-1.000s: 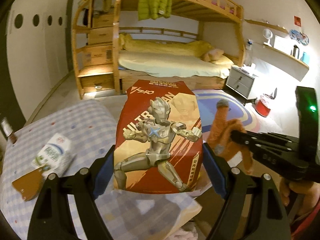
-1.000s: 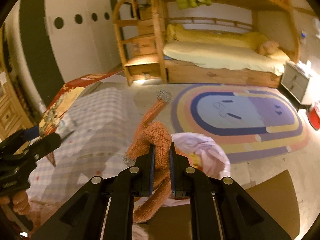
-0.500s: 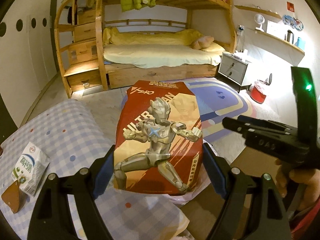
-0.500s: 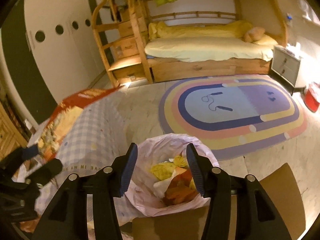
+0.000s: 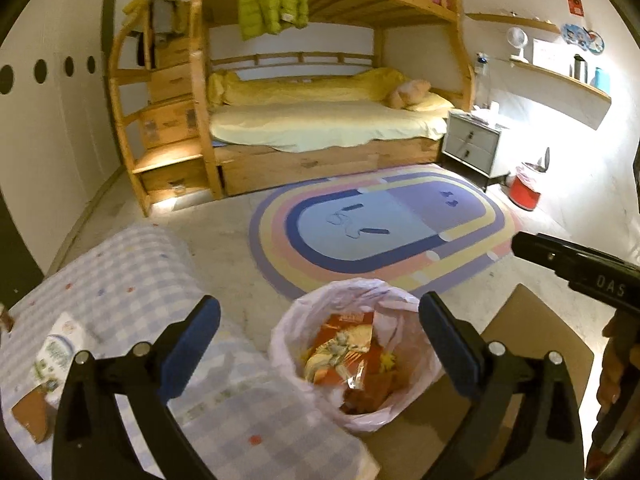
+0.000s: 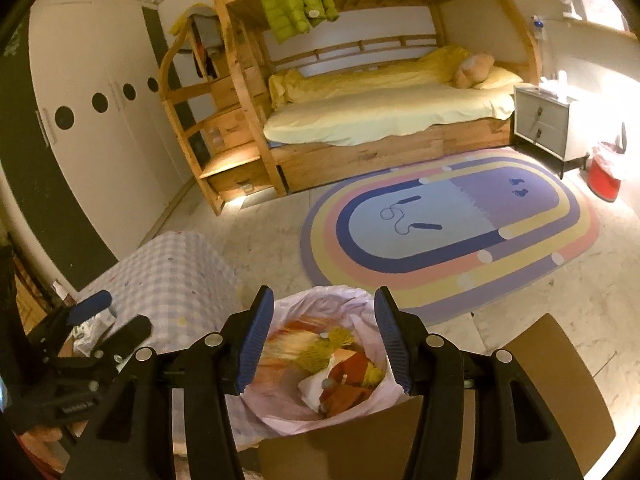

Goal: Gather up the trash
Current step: 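Move both grippers back over the bedspread, then reach the right gripper toward the milk carton while the left approaches the brown cardboard, then grasp the brown cardboard piece with the left gripper and lift it, then grasp the white milk carton with the right gripper while the left holds the cardboard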

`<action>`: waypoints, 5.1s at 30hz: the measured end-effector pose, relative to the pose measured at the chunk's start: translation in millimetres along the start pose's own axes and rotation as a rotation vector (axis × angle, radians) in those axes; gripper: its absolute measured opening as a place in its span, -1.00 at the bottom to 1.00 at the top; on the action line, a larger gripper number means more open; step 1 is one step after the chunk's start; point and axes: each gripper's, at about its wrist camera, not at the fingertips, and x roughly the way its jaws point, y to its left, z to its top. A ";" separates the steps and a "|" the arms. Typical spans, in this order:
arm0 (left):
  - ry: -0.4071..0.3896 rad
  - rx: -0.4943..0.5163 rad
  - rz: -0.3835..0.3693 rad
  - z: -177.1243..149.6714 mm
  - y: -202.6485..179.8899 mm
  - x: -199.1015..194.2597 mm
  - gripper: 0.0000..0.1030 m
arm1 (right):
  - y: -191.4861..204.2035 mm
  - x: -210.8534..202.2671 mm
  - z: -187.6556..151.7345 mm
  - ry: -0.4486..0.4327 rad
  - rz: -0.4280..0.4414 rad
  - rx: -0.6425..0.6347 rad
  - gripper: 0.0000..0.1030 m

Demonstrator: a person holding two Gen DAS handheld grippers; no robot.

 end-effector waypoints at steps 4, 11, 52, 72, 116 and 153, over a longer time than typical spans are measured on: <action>0.002 -0.010 0.075 -14.2 16.2 -20.9 0.87 | 11.3 -5.6 -4.4 0.014 0.025 -0.028 0.04; 0.008 -0.096 0.128 -35.1 56.7 -55.8 0.87 | 60.9 -13.9 -11.7 0.028 0.103 -0.119 0.04; 0.203 -0.544 0.546 -131.4 358.1 -78.2 0.86 | 301.3 75.0 -63.9 0.192 0.335 -0.515 -0.31; 0.277 -0.384 0.496 -164.7 295.7 -103.6 0.86 | 291.4 58.4 -68.2 0.191 0.354 -0.510 -0.29; 0.045 -0.401 0.310 -153.1 237.4 -150.2 0.04 | 284.8 67.6 -66.8 0.203 0.391 -0.488 0.06; 0.092 -0.503 0.441 -178.1 278.3 -160.1 0.04 | 381.4 87.9 -120.9 0.402 0.624 -0.724 0.01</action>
